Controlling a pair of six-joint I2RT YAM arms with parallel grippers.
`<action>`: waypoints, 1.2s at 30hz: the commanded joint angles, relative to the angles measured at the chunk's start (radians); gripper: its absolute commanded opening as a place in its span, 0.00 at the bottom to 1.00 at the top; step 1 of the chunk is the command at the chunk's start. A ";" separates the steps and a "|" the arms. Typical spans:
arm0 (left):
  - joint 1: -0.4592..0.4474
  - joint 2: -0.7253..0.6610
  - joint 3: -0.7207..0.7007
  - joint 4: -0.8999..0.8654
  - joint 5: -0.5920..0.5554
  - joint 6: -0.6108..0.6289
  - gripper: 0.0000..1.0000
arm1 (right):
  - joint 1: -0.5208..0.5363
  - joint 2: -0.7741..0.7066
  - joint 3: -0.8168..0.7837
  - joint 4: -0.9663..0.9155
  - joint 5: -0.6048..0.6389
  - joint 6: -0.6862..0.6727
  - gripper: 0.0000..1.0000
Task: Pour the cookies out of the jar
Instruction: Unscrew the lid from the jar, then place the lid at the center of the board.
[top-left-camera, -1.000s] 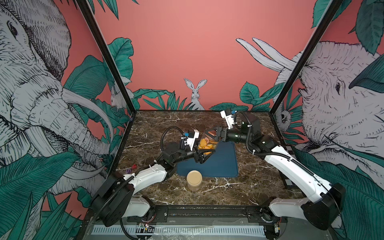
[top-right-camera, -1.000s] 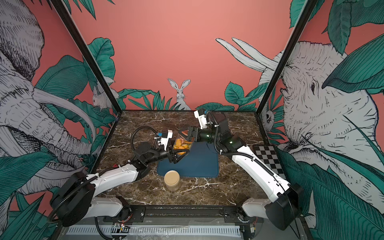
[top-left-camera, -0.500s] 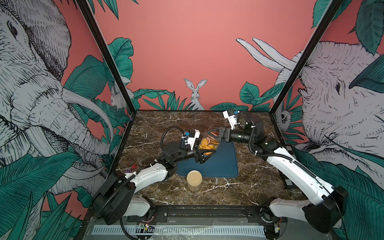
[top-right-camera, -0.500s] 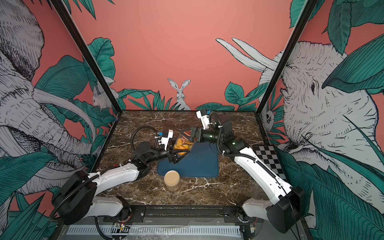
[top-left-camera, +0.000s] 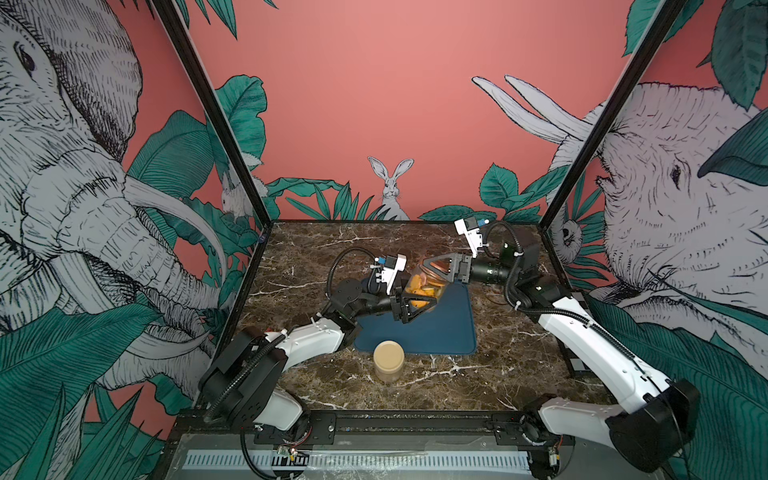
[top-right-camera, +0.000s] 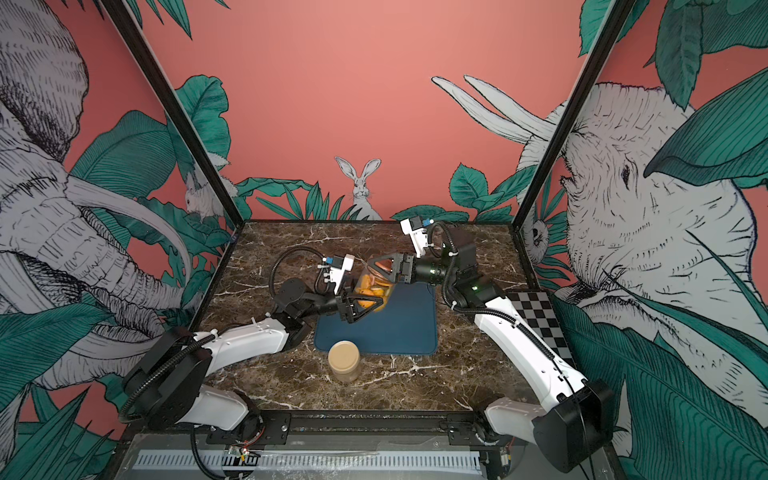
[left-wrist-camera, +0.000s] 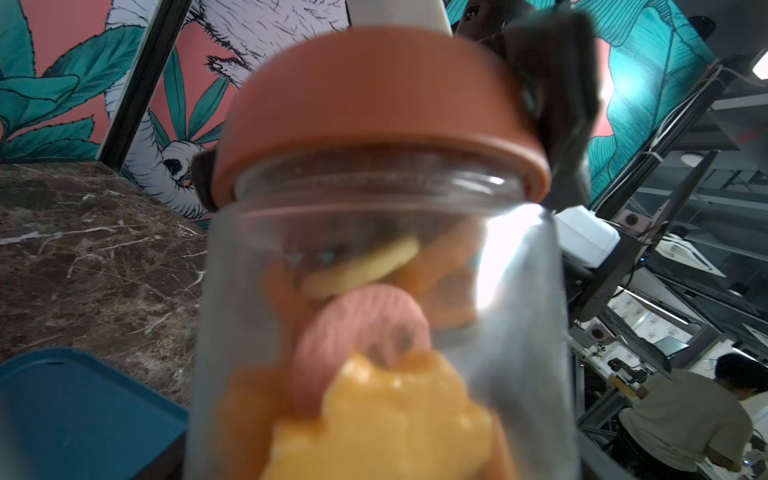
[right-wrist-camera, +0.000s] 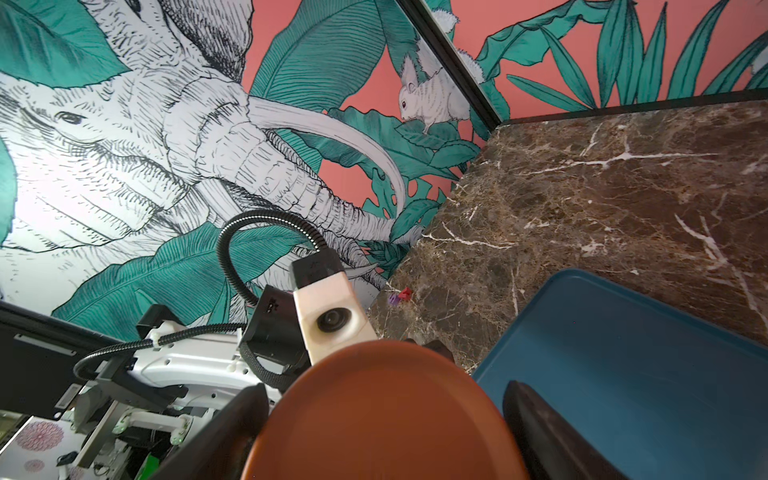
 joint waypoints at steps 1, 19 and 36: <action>-0.004 -0.006 0.064 0.220 0.099 -0.085 0.00 | -0.006 0.004 0.010 0.113 -0.093 0.032 0.28; 0.001 -0.055 0.051 -0.033 0.125 0.088 0.00 | -0.085 -0.045 -0.041 0.194 -0.057 0.113 0.26; -0.001 -0.284 -0.019 -0.440 -0.225 0.494 0.00 | -0.157 -0.041 -0.080 -0.766 0.762 -0.089 0.26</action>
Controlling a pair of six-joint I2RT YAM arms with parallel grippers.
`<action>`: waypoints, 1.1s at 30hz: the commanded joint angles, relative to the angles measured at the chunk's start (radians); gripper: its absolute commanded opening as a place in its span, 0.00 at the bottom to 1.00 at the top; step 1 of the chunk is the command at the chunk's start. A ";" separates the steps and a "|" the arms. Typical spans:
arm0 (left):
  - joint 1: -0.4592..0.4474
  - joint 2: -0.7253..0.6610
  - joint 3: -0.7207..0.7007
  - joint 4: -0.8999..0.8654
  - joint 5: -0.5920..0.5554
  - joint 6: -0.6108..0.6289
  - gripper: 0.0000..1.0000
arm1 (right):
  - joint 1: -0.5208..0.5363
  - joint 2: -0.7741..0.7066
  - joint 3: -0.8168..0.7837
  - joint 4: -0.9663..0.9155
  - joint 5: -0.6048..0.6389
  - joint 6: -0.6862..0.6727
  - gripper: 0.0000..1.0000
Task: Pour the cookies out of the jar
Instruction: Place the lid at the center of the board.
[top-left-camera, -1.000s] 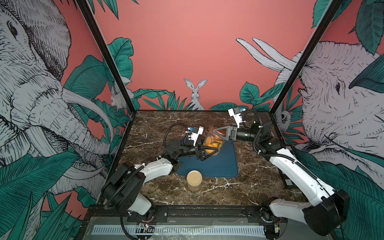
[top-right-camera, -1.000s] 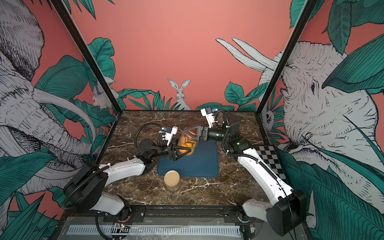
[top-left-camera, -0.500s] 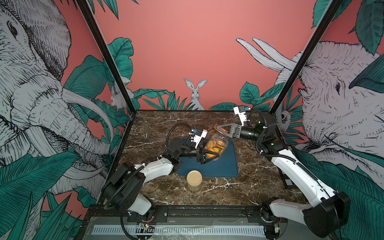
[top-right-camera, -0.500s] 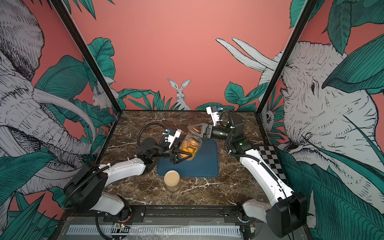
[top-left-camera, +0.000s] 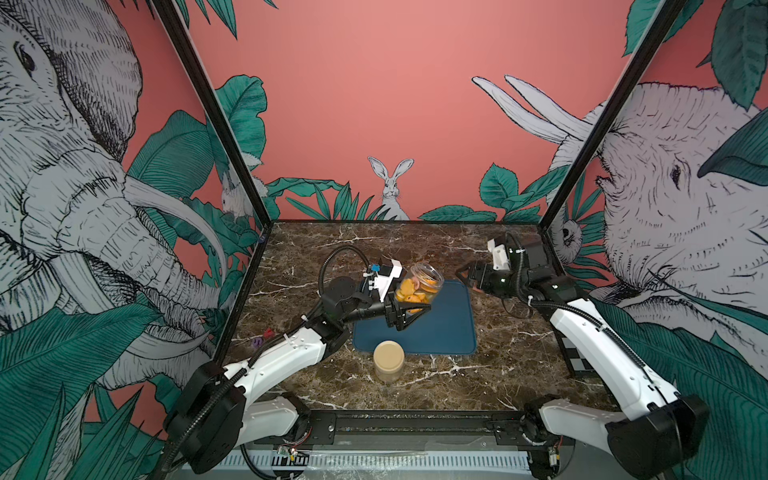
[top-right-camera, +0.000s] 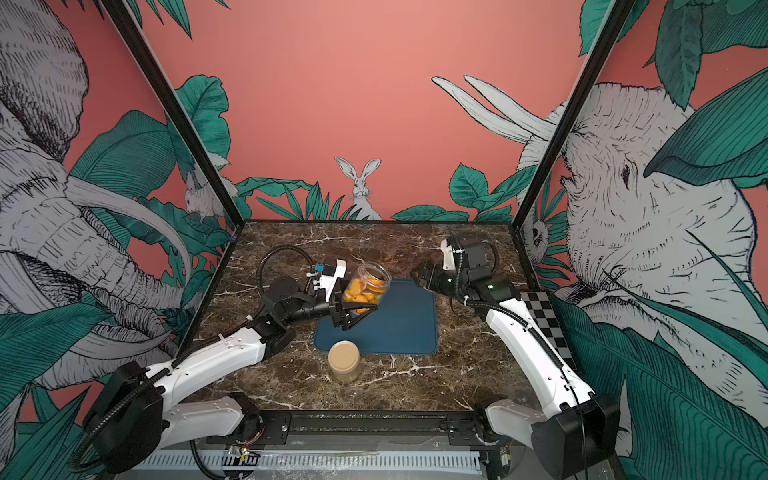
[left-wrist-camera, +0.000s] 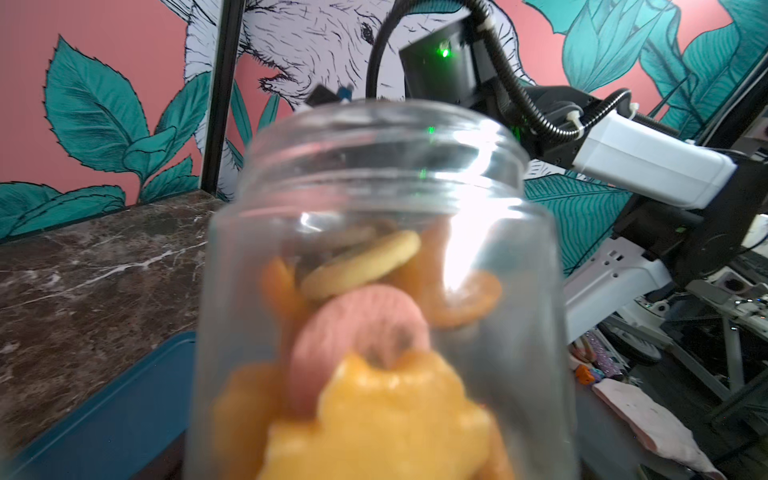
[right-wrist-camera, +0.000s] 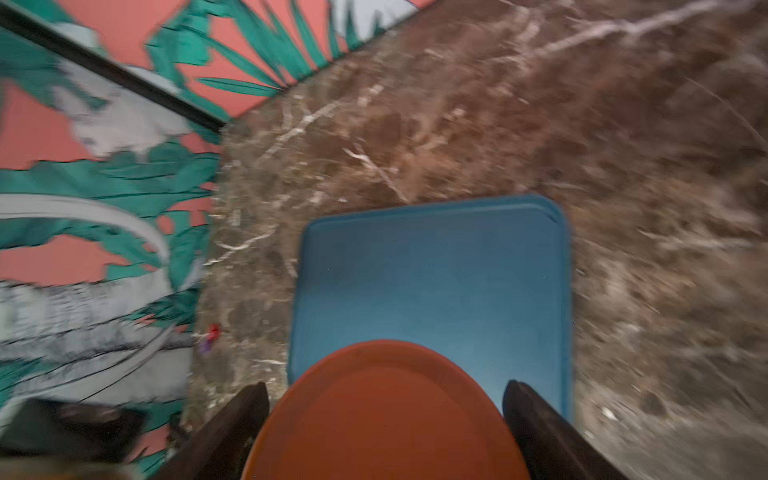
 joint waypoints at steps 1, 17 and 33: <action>-0.003 -0.028 -0.004 0.036 -0.069 0.048 0.00 | -0.021 0.000 -0.070 -0.163 0.206 -0.016 0.26; -0.002 -0.051 -0.032 0.007 -0.192 0.069 0.00 | -0.086 0.249 -0.154 -0.115 0.338 -0.020 0.32; -0.003 -0.031 -0.020 0.004 -0.202 0.077 0.00 | -0.087 0.327 -0.212 -0.044 0.365 -0.042 0.86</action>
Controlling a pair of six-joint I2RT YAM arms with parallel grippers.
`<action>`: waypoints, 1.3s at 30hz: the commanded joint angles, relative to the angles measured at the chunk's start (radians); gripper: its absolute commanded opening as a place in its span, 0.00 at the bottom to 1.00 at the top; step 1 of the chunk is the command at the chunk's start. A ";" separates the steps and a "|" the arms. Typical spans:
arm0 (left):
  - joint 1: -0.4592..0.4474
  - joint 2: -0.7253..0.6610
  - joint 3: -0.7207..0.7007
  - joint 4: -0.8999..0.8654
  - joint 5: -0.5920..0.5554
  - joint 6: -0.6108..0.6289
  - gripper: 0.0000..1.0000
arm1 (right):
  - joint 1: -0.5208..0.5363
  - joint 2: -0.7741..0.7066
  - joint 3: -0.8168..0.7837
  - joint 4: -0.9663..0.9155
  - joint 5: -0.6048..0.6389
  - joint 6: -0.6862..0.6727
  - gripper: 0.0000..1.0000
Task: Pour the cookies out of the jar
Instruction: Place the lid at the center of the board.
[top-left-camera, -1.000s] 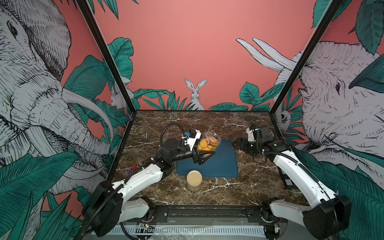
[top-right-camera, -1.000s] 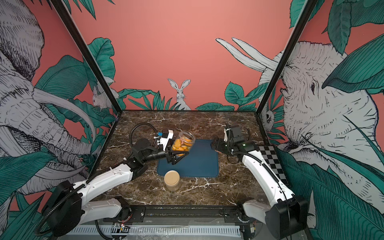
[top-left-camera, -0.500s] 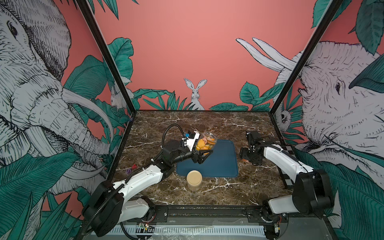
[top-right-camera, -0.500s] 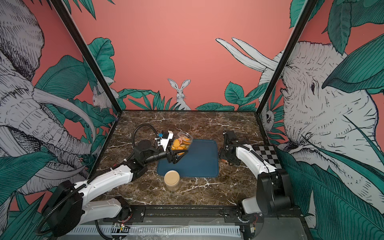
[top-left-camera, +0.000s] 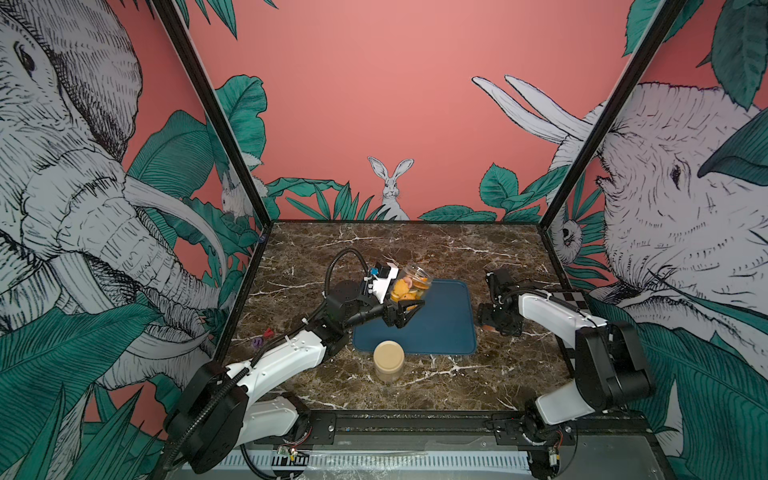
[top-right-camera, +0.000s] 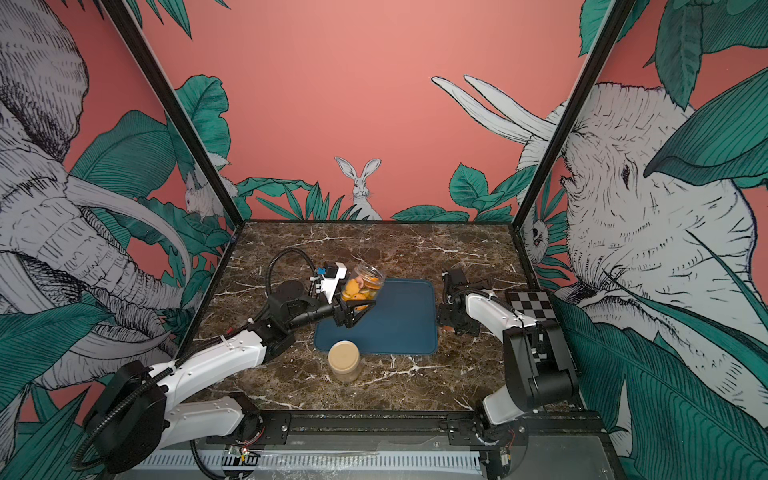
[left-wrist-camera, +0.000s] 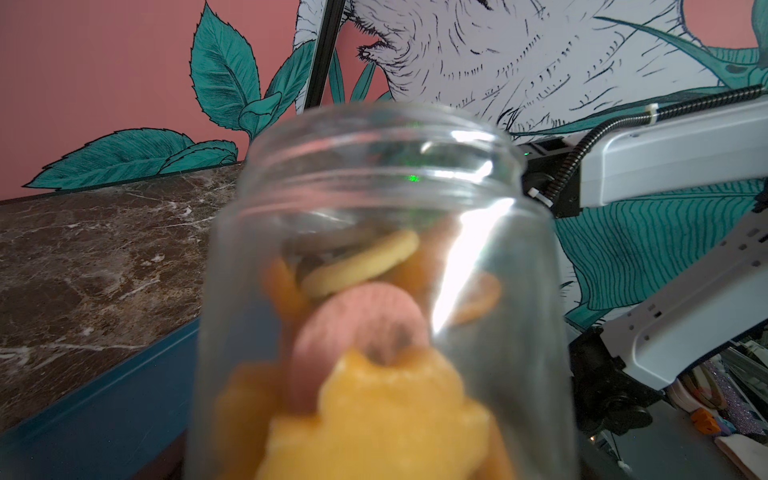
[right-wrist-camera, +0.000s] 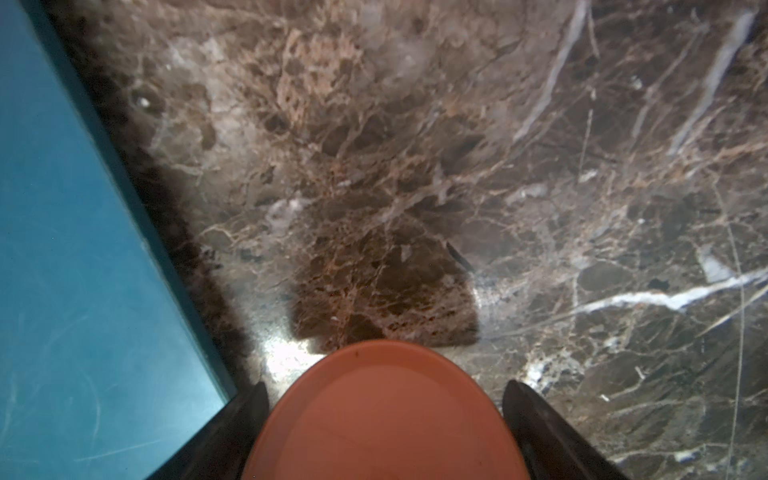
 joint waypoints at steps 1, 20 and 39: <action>-0.003 -0.029 0.025 0.102 -0.002 0.019 0.00 | -0.004 -0.005 -0.006 -0.003 0.029 -0.010 0.89; -0.014 0.011 0.043 0.071 0.003 0.072 0.00 | 0.017 -0.165 0.101 -0.181 0.182 0.003 0.99; -0.119 0.314 0.288 -0.168 0.021 0.243 0.00 | 0.013 -0.450 0.126 -0.317 0.154 0.063 0.87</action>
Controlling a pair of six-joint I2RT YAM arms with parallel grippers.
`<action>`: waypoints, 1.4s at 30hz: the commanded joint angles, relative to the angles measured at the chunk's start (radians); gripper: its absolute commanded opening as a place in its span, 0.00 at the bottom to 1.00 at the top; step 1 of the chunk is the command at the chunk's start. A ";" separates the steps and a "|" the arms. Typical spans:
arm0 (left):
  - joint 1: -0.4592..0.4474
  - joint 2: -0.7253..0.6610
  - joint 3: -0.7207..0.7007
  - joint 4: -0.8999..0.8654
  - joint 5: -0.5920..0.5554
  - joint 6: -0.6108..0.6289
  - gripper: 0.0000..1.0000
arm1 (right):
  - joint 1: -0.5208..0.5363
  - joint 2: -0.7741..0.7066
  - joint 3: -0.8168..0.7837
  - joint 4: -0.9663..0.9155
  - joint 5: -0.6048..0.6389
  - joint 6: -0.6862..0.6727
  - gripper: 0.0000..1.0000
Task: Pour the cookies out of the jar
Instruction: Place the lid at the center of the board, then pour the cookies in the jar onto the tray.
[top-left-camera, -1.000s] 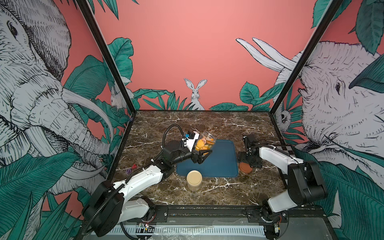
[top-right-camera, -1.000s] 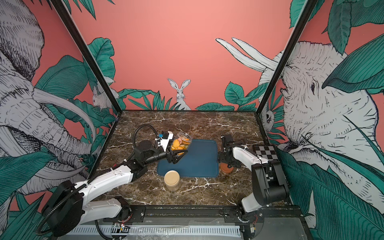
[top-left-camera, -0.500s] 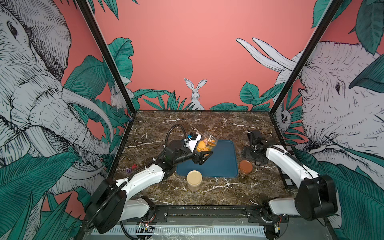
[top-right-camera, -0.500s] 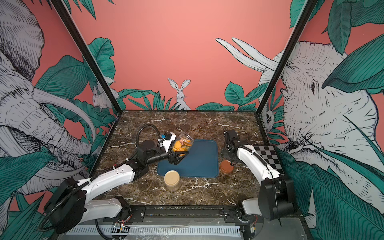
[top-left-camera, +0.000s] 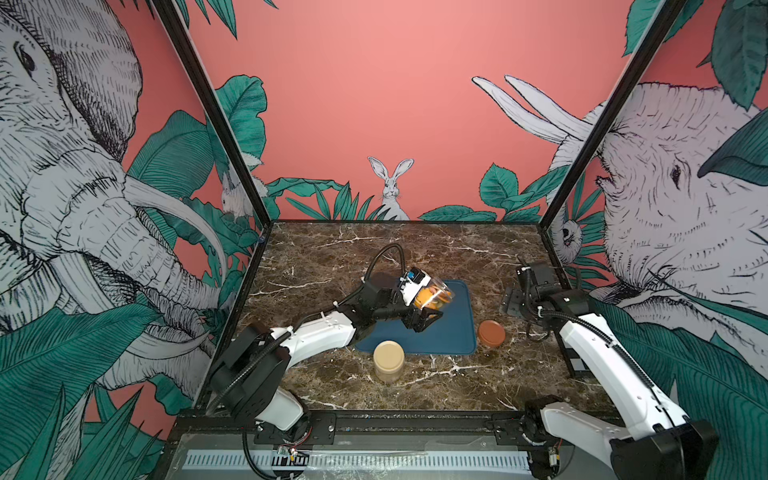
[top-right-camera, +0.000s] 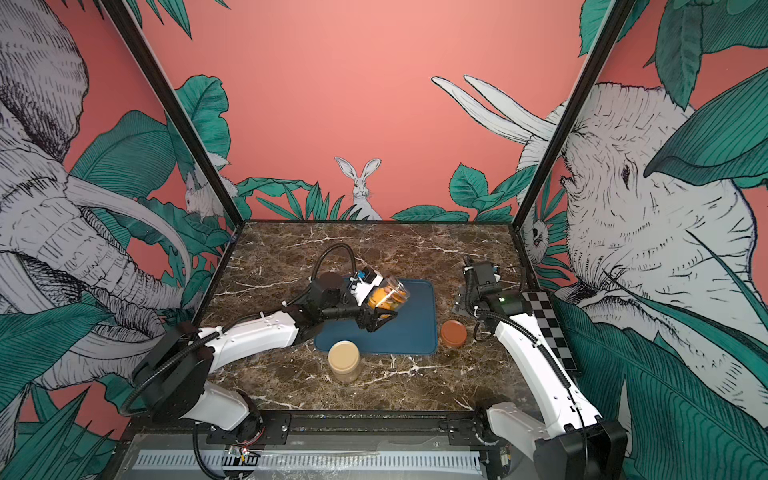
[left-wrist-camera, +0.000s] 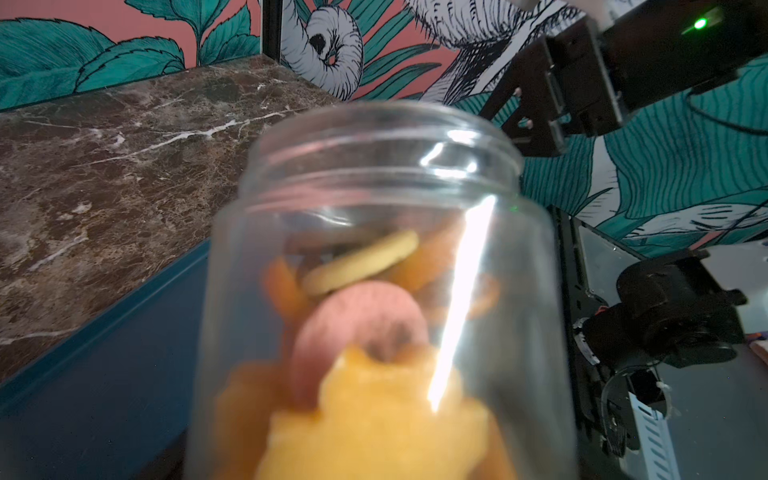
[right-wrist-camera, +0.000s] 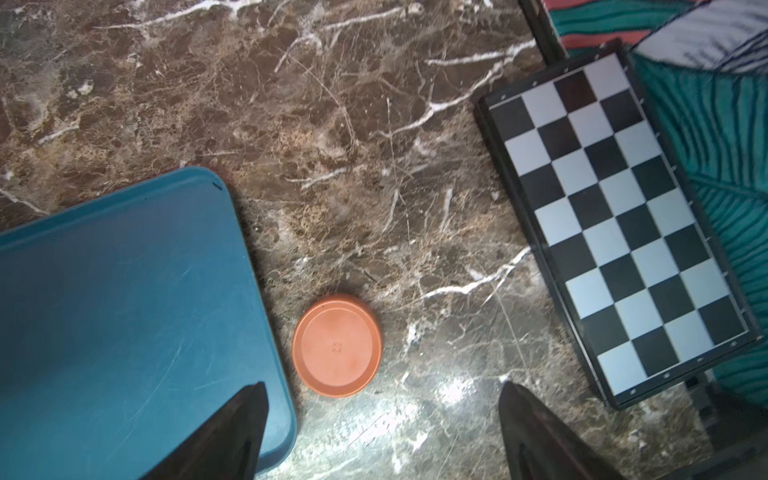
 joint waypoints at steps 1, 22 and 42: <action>-0.019 0.015 0.083 0.011 0.015 0.061 0.00 | 0.005 -0.019 -0.012 -0.065 -0.030 0.040 0.87; -0.036 0.188 0.223 -0.270 -0.118 0.151 0.00 | -0.009 -0.045 -0.013 -0.154 -0.025 0.069 0.87; -0.073 0.249 0.413 -0.694 -0.228 0.187 0.00 | -0.023 -0.030 -0.029 -0.159 -0.039 0.080 0.86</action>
